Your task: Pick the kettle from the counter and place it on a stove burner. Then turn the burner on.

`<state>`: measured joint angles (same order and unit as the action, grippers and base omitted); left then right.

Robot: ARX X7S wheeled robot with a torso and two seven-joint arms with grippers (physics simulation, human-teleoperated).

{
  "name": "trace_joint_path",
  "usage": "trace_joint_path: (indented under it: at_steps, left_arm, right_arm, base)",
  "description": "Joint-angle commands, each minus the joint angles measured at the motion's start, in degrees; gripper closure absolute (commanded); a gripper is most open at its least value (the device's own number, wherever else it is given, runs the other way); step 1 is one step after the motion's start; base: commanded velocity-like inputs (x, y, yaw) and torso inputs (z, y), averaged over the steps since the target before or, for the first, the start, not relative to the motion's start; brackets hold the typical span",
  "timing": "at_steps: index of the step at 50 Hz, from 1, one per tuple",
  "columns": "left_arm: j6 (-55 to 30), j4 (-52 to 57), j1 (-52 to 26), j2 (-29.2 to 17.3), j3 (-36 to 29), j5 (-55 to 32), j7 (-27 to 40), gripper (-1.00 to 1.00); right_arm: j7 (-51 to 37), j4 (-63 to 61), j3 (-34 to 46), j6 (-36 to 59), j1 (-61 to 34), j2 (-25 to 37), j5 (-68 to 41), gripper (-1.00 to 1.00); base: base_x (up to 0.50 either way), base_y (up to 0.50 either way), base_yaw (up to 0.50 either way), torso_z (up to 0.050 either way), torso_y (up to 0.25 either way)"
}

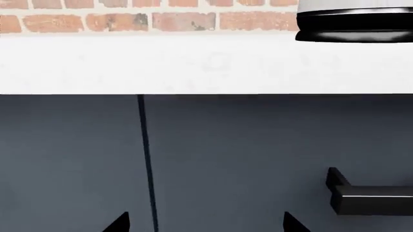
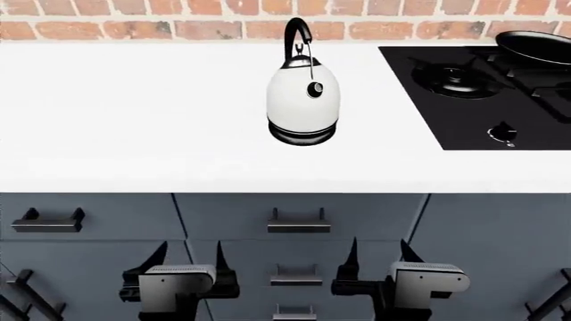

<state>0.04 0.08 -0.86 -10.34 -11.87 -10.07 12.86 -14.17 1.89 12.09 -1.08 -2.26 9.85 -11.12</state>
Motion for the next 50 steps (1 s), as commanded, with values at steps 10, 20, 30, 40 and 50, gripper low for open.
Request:
trace_joint_path:
  at_steps: [10, 20, 30, 40, 50]
  left_arm:
    - [0.6, 0.4, 0.1, -0.3, -0.7, 0.1, 1.0, -1.0]
    - [0.5, 0.4, 0.0, -0.5, -1.1, -0.2, 1.3, -1.0]
    - [0.1, 1.1, 0.2, -0.7, -0.4, -3.2, 0.4, -1.0]
    - [-12.1, 25.8, 4.7, -6.8, 1.0, -8.1, 3.0, -1.0]
    - [-32.8, 58.6, 7.8, -28.1, 24.8, -38.1, 12.4, -1.0]
  right_arm:
    - [0.4, 0.3, 0.5, -0.3, -0.3, 0.6, -1.5, -1.0]
    - [0.0, 0.3, 0.8, -0.3, -0.4, 0.8, -1.6, -1.0]
    - [-0.4, 0.4, 1.2, -0.5, -0.4, 1.0, -1.6, -1.0]
    - [-3.5, -28.1, 1.7, 14.8, 6.9, 5.2, -8.9, -1.0]
    - [-27.7, -61.9, -0.5, 49.9, -9.1, 22.0, -38.2, -1.0]
  base:
    - [0.0, 0.0, 0.0, 0.05, 0.0]
    - [0.0, 0.0, 0.0, 0.05, 0.0]
    - [0.0, 0.0, 0.0, 0.05, 0.0]
    - [0.0, 0.0, 0.0, 0.025, 0.0]
    - [0.0, 0.0, 0.0, 0.0, 0.0]
